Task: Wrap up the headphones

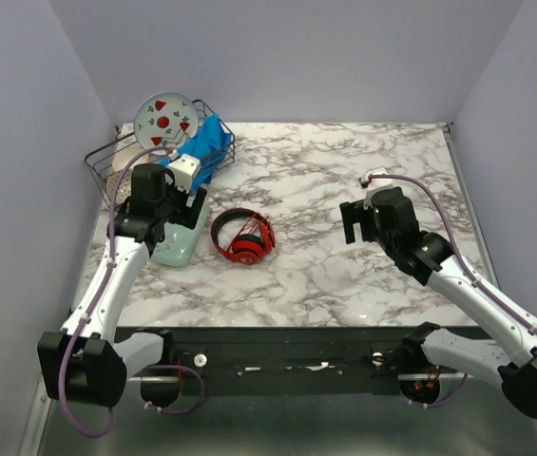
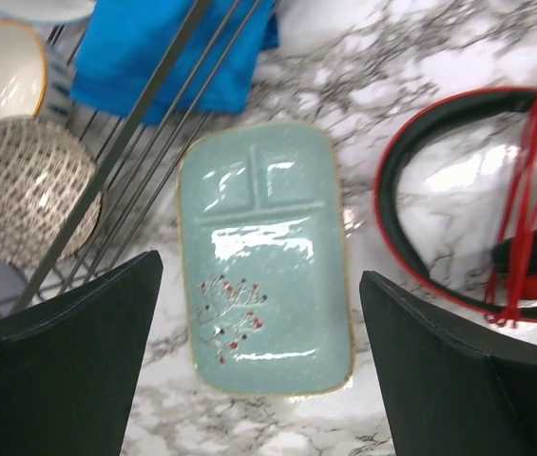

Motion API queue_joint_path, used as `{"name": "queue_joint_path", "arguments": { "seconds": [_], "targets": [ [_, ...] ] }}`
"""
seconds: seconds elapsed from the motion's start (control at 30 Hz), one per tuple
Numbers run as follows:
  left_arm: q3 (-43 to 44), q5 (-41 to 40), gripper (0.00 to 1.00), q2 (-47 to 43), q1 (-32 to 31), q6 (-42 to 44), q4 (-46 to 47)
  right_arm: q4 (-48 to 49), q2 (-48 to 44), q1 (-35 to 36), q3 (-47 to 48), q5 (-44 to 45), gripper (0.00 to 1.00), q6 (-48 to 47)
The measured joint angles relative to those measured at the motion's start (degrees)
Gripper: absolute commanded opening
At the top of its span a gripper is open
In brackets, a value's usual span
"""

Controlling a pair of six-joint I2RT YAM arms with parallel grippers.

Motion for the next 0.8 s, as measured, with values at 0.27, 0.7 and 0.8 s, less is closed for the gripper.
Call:
{"name": "queue_joint_path", "arguments": {
  "seconds": [0.27,0.7,0.8],
  "targets": [
    [-10.8,-5.7,0.99,-5.8,8.9,0.0,3.0,3.1,-8.9,-1.5,-6.0,8.1,1.0,2.3],
    [-18.1,-6.8,0.99,-11.3,9.5,0.3,5.7,6.2,-7.2,-1.5,-7.6,15.9,1.0,9.9],
    [-18.1,-6.8,0.99,-11.3,9.5,0.5,5.9,6.4,-7.9,-1.5,-8.2,16.3,1.0,10.1]
  ]
}}
